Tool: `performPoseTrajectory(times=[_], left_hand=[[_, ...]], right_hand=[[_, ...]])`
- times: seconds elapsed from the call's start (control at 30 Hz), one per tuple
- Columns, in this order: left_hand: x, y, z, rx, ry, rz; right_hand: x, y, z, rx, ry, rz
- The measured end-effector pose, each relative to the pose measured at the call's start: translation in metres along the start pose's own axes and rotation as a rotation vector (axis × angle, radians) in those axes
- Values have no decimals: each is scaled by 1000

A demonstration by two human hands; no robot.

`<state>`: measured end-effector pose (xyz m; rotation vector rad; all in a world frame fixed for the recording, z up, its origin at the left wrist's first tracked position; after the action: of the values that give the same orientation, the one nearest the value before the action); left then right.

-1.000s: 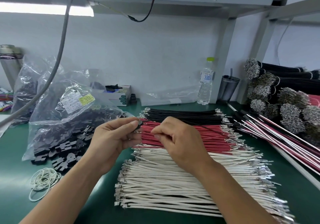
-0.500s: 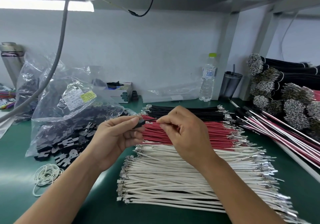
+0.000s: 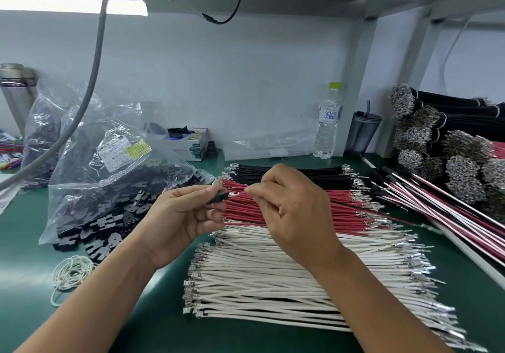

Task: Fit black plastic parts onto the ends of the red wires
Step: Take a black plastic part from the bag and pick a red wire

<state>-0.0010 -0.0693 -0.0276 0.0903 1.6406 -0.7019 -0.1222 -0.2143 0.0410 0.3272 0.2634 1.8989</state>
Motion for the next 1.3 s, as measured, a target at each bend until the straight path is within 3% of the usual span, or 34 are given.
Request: performPoseTrajectory(times=[0.2,0.37,0.77,0.93,1.3], left_hand=[[-1,1,1,2,10,-34],[-1,1,1,4,5,-48],[-1,6,3,-27,8,19],[-1,4,4,-20,23,-26],[-4,2,1,-16,10,-35]], right_hand=[[1,-3,-1,6,-40,21],[-7,-8,-5,0,-184,165],[1,-8,-3,74,19,61],[-12,-5,-3,-8,-167,188],[-5,-11,-6,33,-156,188]])
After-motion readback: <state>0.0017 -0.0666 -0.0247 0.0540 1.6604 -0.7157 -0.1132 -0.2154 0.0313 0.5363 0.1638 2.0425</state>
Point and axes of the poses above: each hand's wrist, its own z-axis towards the middle knuckle, its own y-axis out of the back of the hand, x = y × z, the point moved 7 cm from there along z, towards the middle knuckle, and after that the axes turned 10 degrees about -x, right-handed, at the moved point
